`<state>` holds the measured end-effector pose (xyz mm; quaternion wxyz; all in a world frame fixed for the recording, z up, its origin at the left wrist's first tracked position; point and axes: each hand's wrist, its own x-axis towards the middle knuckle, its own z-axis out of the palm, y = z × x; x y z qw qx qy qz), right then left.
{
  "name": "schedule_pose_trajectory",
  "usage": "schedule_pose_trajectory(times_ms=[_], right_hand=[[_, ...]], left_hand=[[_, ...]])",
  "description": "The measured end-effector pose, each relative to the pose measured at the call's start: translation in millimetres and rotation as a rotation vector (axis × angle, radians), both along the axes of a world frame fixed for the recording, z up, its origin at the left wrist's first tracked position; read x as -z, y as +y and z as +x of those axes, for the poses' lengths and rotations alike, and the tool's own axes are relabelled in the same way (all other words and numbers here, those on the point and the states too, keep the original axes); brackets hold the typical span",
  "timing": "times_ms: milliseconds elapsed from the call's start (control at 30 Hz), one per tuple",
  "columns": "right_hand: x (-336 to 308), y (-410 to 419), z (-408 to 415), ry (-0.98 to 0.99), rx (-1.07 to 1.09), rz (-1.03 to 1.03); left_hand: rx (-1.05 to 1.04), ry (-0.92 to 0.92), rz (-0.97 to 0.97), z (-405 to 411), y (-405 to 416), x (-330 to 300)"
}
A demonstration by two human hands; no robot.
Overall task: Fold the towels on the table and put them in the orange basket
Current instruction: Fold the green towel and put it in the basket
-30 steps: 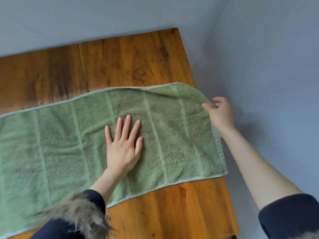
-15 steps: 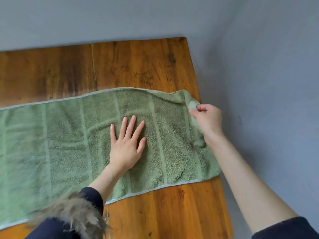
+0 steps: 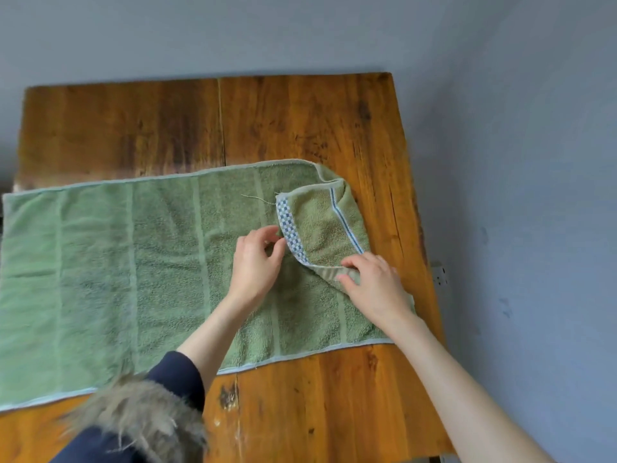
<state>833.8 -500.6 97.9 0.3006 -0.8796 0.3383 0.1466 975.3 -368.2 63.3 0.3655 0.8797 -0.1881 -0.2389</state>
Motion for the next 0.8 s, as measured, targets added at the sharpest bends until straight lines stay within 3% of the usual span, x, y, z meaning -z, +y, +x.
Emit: schedule_pose_trajectory(times_ms=[200,300,500,800], right_hand=[[-4.2,-18.3,-28.9,0.109,0.004,-0.140],[-12.3,-20.9,-34.1,0.145,-0.010,-0.107],[-37.8,-5.5,-22.3,0.069,0.082,0.225],[-96.2,74.0,55.1,-0.056,0.003,0.529]], left_hand=[[-0.163,0.137,0.125,7.2,-44.6,-10.2],[-0.181,0.161,0.163,6.7,-57.3,-16.9],[-0.183,0.330,-0.201,18.6,-47.2,-52.9],[-0.234,0.228,-0.364,82.0,39.4,-120.8]])
